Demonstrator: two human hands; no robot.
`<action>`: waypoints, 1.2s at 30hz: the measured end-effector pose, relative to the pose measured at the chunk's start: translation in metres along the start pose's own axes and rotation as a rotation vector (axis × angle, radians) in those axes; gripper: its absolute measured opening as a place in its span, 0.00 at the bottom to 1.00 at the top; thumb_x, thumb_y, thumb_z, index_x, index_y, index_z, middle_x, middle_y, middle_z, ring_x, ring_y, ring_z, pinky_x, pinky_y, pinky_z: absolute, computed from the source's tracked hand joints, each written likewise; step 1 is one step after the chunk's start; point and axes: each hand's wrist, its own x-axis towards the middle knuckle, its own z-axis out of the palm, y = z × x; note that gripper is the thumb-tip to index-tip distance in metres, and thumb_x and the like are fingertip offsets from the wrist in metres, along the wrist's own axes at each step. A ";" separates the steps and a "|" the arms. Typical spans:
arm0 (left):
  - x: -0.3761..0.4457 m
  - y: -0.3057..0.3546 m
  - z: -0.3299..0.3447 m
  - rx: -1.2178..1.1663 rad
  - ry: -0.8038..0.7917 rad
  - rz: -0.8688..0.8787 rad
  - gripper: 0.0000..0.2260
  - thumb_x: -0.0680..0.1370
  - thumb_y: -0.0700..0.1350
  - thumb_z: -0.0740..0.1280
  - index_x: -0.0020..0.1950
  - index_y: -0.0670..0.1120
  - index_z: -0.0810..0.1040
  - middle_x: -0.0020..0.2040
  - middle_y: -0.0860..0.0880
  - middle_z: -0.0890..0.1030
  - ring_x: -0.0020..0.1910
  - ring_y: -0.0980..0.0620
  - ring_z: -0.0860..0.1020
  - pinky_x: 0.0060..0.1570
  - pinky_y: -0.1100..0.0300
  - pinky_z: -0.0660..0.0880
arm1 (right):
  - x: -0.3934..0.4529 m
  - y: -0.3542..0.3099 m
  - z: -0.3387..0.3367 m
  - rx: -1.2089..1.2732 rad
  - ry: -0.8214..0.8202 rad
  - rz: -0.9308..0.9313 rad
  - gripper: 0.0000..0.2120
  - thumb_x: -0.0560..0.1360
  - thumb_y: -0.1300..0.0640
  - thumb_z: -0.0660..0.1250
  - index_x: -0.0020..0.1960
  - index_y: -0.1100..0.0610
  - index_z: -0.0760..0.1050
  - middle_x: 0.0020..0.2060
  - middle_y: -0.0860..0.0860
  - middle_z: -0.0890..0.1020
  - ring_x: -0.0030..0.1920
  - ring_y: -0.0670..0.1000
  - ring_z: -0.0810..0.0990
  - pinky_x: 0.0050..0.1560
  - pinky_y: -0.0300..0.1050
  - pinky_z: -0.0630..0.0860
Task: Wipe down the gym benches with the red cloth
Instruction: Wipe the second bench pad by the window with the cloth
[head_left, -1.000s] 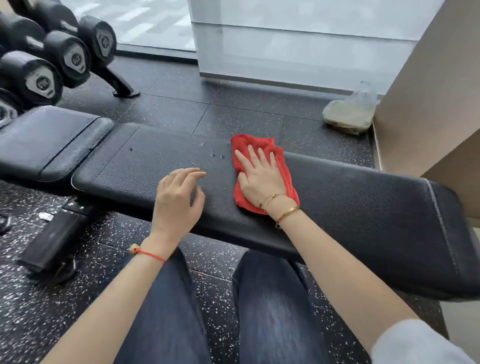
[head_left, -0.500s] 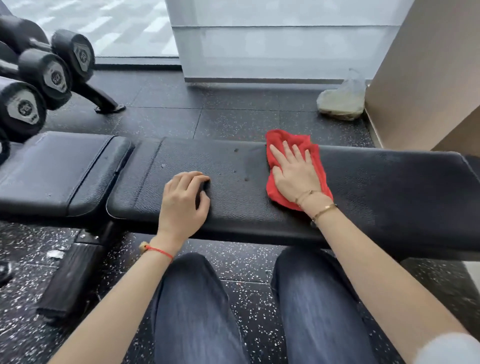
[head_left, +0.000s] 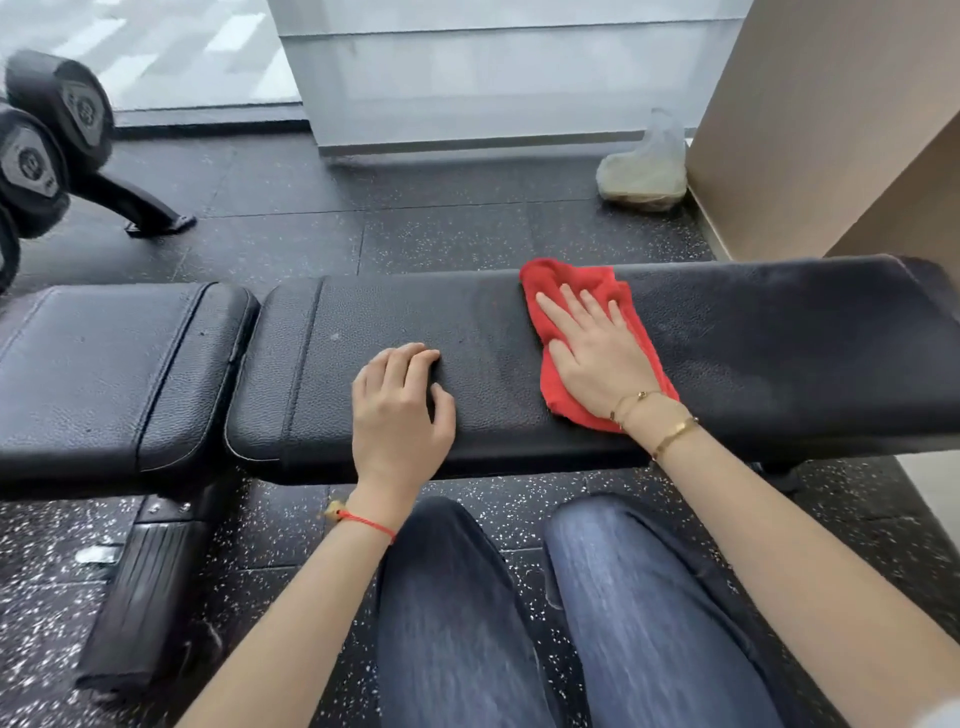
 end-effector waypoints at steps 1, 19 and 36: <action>0.000 0.001 0.000 -0.001 -0.001 -0.002 0.15 0.76 0.43 0.64 0.61 0.43 0.79 0.61 0.47 0.80 0.64 0.43 0.75 0.66 0.46 0.70 | 0.015 -0.004 -0.001 -0.008 -0.007 0.025 0.27 0.81 0.52 0.52 0.78 0.47 0.51 0.79 0.52 0.52 0.78 0.54 0.50 0.77 0.53 0.41; 0.000 0.002 0.002 -0.015 0.007 -0.025 0.15 0.76 0.45 0.63 0.62 0.46 0.78 0.61 0.50 0.79 0.65 0.47 0.73 0.67 0.48 0.68 | 0.025 0.022 -0.008 -0.030 -0.004 0.020 0.27 0.81 0.51 0.52 0.78 0.48 0.51 0.78 0.54 0.52 0.78 0.55 0.51 0.77 0.54 0.42; 0.001 0.000 0.004 0.017 0.046 -0.026 0.14 0.75 0.46 0.63 0.60 0.48 0.79 0.61 0.53 0.79 0.63 0.48 0.74 0.65 0.50 0.69 | 0.040 -0.032 0.008 -0.043 0.021 -0.072 0.28 0.80 0.50 0.52 0.78 0.50 0.50 0.78 0.56 0.52 0.78 0.56 0.51 0.77 0.55 0.42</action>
